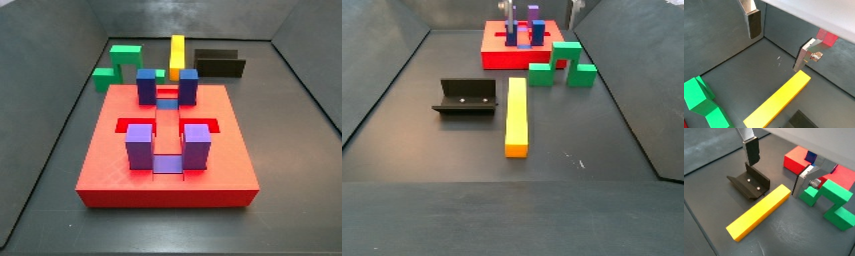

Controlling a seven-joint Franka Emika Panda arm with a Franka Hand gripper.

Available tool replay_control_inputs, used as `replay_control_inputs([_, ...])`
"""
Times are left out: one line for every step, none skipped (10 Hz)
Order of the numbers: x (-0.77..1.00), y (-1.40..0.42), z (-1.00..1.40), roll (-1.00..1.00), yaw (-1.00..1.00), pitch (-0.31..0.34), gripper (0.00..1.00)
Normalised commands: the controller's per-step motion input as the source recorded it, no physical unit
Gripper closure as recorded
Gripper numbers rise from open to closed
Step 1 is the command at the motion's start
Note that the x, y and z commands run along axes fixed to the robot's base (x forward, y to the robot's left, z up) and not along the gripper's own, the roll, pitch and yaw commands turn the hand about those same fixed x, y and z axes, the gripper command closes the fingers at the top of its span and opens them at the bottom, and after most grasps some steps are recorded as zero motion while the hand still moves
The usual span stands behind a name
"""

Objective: Pick up the yellow object. Move up. Move to above the board. Insert the yellow object.
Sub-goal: Pick up the yellow object.

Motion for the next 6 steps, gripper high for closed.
replay_control_inputs([0.4,0.0,-0.34,0.05,0.0,0.107,0.0])
replay_control_inputs([0.53,-0.03,-0.73,0.1,0.0,0.116,0.0])
replay_control_inputs([0.49,0.0,-0.88,0.12,0.0,0.091,0.0])
replay_control_inputs([0.41,-0.01,-0.95,0.11,0.0,0.081,0.0])
replay_control_inputs([0.35,0.0,-1.0,0.08,0.0,0.073,0.0])
replay_control_inputs([0.12,0.0,-1.0,0.06,0.0,0.004,0.0])
